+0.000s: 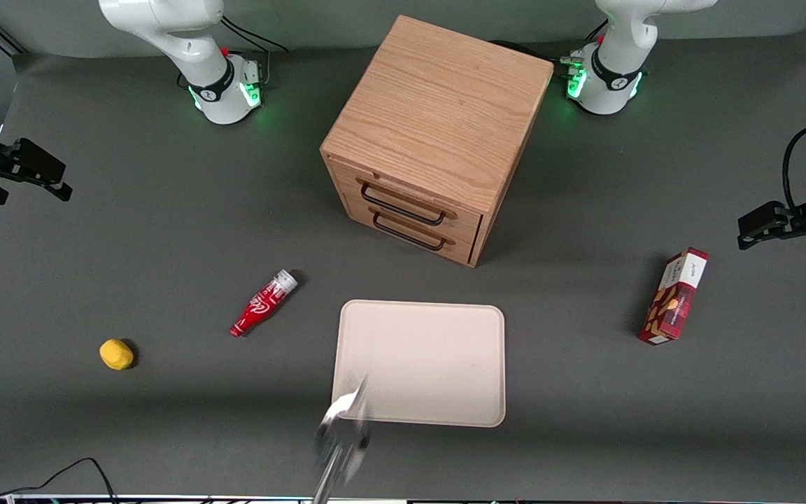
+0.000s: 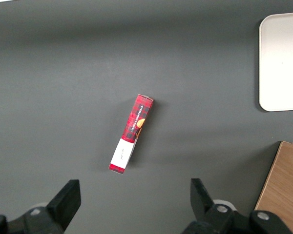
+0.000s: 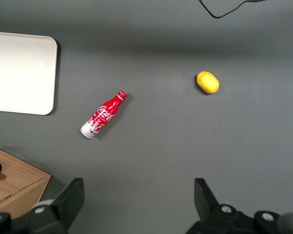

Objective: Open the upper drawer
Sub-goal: 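Move the right gripper toward the upper drawer's black handle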

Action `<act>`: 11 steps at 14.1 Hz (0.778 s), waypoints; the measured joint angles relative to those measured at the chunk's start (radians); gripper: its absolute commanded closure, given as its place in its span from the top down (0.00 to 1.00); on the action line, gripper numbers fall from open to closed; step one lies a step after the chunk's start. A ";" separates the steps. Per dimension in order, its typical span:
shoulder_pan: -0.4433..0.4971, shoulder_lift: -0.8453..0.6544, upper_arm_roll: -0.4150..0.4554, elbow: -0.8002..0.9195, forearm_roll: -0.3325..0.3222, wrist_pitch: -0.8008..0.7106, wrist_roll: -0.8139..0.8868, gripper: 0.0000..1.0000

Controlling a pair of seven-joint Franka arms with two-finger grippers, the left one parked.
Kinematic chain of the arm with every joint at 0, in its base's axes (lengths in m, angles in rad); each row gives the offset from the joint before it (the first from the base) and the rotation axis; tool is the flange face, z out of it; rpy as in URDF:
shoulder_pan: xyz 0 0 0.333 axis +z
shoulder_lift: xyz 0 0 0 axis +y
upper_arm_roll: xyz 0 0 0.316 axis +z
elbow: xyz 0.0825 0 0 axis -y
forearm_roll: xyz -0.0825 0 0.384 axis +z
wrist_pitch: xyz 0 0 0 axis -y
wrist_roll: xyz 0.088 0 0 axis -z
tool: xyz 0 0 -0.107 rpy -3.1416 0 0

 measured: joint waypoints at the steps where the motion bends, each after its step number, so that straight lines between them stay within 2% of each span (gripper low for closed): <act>1: 0.000 0.001 0.001 0.000 0.000 0.000 0.000 1.00; 5: 0.010 0.017 0.030 0.006 -0.008 0.000 -0.018 1.00; 11: 0.028 0.121 0.304 0.089 -0.055 -0.024 -0.025 1.00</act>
